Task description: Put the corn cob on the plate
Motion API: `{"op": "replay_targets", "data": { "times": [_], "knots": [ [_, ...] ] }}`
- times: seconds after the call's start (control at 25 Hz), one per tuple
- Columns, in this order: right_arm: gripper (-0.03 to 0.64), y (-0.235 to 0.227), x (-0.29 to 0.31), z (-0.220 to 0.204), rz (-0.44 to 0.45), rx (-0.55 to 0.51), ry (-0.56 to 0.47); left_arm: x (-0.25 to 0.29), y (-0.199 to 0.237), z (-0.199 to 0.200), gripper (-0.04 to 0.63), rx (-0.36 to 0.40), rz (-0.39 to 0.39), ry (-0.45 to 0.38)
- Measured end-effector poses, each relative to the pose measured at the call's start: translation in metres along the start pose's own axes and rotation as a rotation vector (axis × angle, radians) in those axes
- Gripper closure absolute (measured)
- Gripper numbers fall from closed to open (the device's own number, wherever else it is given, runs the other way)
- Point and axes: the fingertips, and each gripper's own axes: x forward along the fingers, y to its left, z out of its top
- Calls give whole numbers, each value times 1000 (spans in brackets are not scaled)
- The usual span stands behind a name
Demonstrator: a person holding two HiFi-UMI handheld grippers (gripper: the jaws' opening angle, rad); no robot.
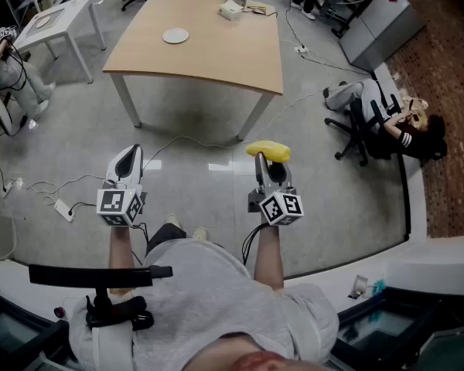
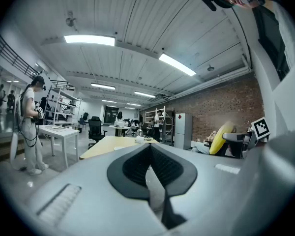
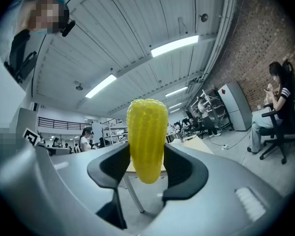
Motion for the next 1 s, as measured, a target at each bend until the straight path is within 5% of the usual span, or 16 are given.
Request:
{"op": "replay_targets", "data": {
  "times": [0.52,1.0],
  "knots": [
    [396,13,11,-3,73,7,28,-10,4,3,575,7,49,-4],
    [396,108,97,-52,349,-10,140,-51,85,-9,575,-17,257,12]
  ]
}}
